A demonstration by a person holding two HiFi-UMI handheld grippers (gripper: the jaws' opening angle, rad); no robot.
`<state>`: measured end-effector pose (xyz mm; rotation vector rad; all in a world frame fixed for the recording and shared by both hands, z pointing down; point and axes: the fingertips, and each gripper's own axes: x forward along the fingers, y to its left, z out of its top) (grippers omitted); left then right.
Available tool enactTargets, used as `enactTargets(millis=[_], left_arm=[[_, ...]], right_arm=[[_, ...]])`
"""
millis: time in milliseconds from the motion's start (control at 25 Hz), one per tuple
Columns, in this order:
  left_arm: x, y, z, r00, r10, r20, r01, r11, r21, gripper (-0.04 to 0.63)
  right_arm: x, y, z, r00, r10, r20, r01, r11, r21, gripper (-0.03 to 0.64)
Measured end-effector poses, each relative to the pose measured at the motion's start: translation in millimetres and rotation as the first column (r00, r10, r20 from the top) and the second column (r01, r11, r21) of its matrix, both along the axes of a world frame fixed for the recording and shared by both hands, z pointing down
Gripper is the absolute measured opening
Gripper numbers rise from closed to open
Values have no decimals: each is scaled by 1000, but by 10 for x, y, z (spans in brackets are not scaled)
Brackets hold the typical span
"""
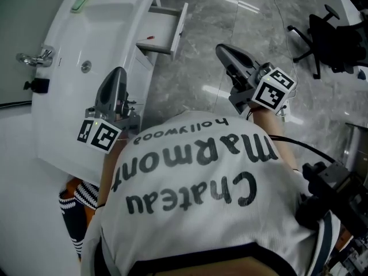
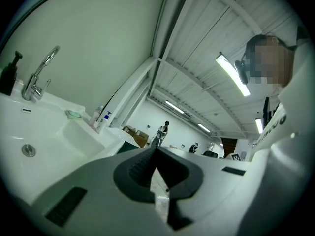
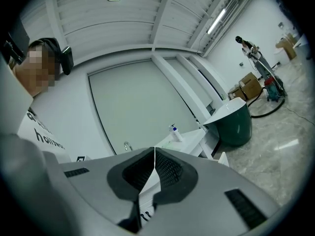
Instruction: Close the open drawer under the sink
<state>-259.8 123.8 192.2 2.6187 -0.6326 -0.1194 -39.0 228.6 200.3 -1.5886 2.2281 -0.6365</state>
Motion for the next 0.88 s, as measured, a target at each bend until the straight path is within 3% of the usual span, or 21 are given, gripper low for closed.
enactTargets(millis=[520, 760, 880], left_arm=[[-273, -738, 222, 999, -9, -44, 6, 999, -50, 8], [-194, -727, 385, 999, 17, -36, -20, 997, -81, 9], [-124, -695, 444, 999, 30, -29, -33, 994, -101, 8]], right_arm=[[-320, -800, 117, 1000, -2, -9, 2, 999, -48, 14], [-286, -760, 216, 991, 11, -133, -25, 994, -109, 14], [-195, -740, 284, 994, 35, -103, -49, 990, -129, 14]])
